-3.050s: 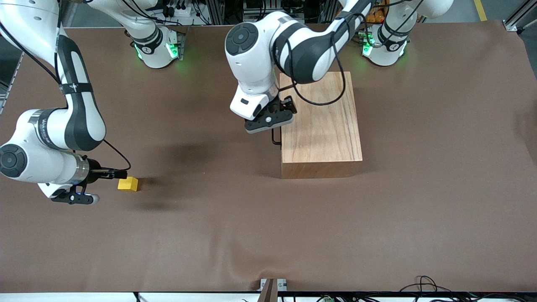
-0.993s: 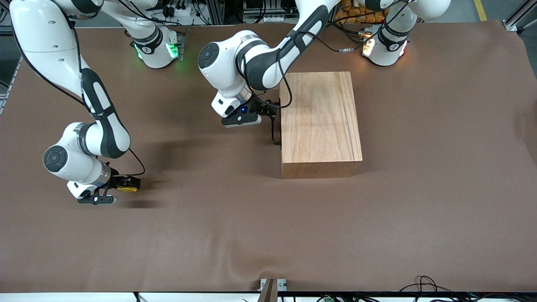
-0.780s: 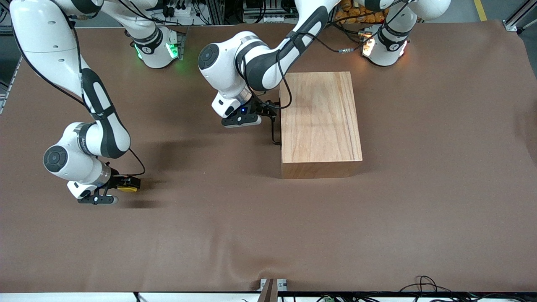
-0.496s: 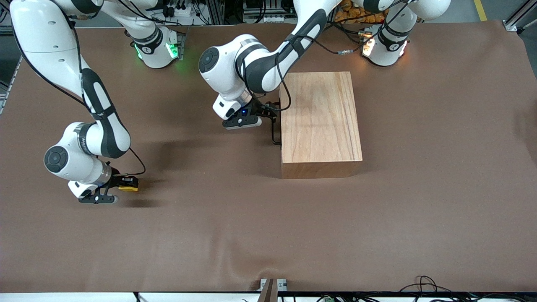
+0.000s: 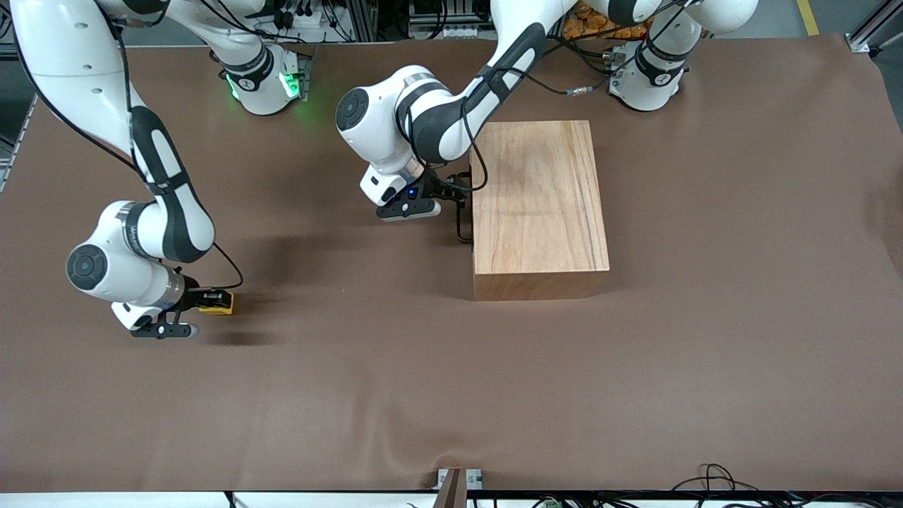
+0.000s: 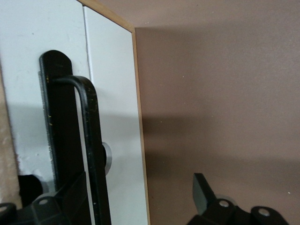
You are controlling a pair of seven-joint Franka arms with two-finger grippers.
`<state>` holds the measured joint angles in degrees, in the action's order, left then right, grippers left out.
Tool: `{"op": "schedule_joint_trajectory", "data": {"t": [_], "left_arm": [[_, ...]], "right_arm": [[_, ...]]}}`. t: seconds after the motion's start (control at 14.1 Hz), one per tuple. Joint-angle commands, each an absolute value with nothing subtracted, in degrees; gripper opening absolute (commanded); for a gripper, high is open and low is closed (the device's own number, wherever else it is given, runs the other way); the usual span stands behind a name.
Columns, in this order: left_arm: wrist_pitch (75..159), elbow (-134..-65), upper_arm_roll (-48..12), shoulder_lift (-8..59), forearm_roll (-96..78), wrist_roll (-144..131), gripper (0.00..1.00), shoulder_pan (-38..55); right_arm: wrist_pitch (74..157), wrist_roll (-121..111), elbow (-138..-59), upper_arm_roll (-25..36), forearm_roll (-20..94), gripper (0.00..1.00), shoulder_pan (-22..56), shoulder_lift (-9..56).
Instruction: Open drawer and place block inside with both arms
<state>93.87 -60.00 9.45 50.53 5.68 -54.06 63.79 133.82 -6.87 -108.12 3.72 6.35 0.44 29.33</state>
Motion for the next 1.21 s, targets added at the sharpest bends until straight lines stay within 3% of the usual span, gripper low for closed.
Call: {"op": "schedule_joint_trajectory", "data": {"t": [0.0,0.57,0.85,1.13], "left_arm": [[95.1,-58.3,9.7,51.6,4.4,-54.1,1.00,63.8],[99.6,-58.2,9.1,51.7,3.4,-54.1,1.00,63.9],[101.6,-58.1,9.0,51.7,2.5,-54.1,1.00,63.9],[103.0,-58.1,9.0,51.6,1.6,-54.1,1.00,64.0]], "right_arm": [[130.4,-8.3,-110.0,3.5,6.7,0.00,0.4,23.2],[116.1,-13.4,-109.5,3.8,6.7,0.00,-3.2,12.8],[112.0,-24.8,-109.3,3.9,6.7,0.00,-9.7,11.3],[110.0,-27.2,-109.3,3.9,6.7,0.00,-11.2,10.0]]}}
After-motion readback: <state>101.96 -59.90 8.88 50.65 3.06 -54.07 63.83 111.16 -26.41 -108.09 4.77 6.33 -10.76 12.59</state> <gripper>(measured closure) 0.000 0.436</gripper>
